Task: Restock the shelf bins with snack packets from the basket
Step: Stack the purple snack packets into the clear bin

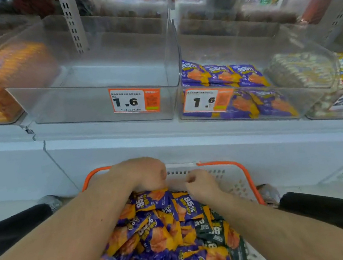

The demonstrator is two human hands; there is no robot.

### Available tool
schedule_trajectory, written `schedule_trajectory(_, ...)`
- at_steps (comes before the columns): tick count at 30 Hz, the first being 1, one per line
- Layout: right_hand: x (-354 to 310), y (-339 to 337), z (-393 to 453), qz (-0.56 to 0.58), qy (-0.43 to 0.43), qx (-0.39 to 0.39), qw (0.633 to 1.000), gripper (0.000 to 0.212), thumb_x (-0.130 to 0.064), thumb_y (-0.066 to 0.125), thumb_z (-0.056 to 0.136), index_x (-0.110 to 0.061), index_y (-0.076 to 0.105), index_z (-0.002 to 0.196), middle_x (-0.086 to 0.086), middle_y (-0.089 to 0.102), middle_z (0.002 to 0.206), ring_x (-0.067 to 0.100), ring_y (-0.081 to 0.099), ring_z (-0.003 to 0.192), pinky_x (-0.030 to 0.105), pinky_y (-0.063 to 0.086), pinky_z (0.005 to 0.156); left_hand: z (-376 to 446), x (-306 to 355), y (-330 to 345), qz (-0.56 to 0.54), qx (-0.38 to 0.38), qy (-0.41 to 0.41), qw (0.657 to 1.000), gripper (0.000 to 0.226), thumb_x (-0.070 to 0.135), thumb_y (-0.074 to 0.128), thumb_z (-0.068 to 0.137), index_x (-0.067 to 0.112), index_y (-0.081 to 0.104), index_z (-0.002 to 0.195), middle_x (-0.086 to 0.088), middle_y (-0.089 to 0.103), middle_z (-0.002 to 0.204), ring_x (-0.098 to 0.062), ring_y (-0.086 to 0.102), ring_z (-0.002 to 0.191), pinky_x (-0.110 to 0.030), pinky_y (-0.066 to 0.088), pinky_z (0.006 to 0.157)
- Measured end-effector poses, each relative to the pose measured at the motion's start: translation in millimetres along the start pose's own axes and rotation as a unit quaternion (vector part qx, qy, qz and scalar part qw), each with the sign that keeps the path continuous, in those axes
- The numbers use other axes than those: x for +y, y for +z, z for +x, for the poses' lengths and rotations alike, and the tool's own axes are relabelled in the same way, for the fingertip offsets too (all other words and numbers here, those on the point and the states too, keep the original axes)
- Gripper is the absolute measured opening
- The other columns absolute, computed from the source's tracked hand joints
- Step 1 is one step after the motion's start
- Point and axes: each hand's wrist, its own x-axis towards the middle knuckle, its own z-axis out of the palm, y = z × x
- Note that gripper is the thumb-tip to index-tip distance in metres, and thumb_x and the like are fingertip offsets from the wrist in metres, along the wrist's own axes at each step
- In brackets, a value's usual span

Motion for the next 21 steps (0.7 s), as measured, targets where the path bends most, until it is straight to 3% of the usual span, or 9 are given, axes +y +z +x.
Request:
schedule_trajectory(2,16.1,28.7,2.7,0.11,0.129,-0.045,0.985,0.013,-0.007,0.055,0.081,-0.013,0.047,0.074,0.012,0.041,0.065,0.021,0.036,0.058,0.032,0.03,0.052,5.5,-4.7,3.9,-0.005,0.0,-0.004,1.0,0.006,0.03,0.05,0.086,0.025,0.052,0.089,0.0,0.044,0.091,-0.02,0.041,0.081,-0.035,0.041,0.074)
schedule_trajectory(6,14.8,65.0,3.8,0.222,0.23,-0.088,0.944,0.018,-0.018,0.065,0.087,-0.004,0.057,0.081,0.014,0.054,0.076,0.023,0.047,0.06,0.03,0.035,0.048,11.3,-7.6,3.0,-0.008,0.003,-0.006,1.0,0.015,0.033,0.051,0.083,0.021,0.058,0.087,-0.005,0.054,0.087,-0.024,0.051,0.078,-0.038,0.048,0.074)
schedule_trajectory(10,3.6,83.9,12.0,0.239,0.23,-0.075,0.94,0.023,-0.018,0.067,0.09,-0.003,0.062,0.108,0.016,0.066,0.093,0.021,0.061,0.059,0.029,0.045,0.051,13.2,-9.8,2.9,-0.008,-0.002,-0.001,1.0,0.012,0.034,0.049,0.086,0.024,0.05,0.092,0.001,0.042,0.093,-0.019,0.041,0.082,-0.036,0.041,0.075)
schedule_trajectory(14,-0.2,78.7,18.7,0.282,0.247,-0.059,0.925,0.009,0.002,0.052,0.095,-0.007,0.051,0.095,0.014,0.06,0.087,0.026,0.06,0.074,0.023,0.041,0.042,9.6,-6.9,3.6,-0.006,-0.003,0.003,1.0,0.008,0.025,0.048,0.09,0.022,0.04,0.092,-0.003,0.037,0.094,-0.019,0.035,0.082,-0.032,0.032,0.072)
schedule_trajectory(17,2.2,64.5,18.1,0.252,0.219,-0.04,0.942,0.018,0.008,0.051,0.089,-0.009,0.051,0.087,0.014,0.06,0.079,0.024,0.062,0.062,0.025,0.042,0.044,6.4,-0.8,5.1,0.012,-0.006,-0.002,1.0,0.004,0.021,0.047,0.092,0.019,0.045,0.089,-0.005,0.041,0.087,-0.02,0.038,0.075,-0.03,0.034,0.065)
schedule_trajectory(21,2.4,53.9,14.8,0.241,0.233,-0.065,0.94,0.016,0.0,0.048,0.09,-0.008,0.055,0.102,0.009,0.051,0.071,0.019,0.051,0.051,0.025,0.041,0.047,2.2,5.8,7.3,0.032,-0.009,0.002,0.999,0.017,0.016,0.047,0.088,0.015,0.043,0.072,-0.004,0.032,0.063,-0.02,0.028,0.056,-0.029,0.024,0.052)
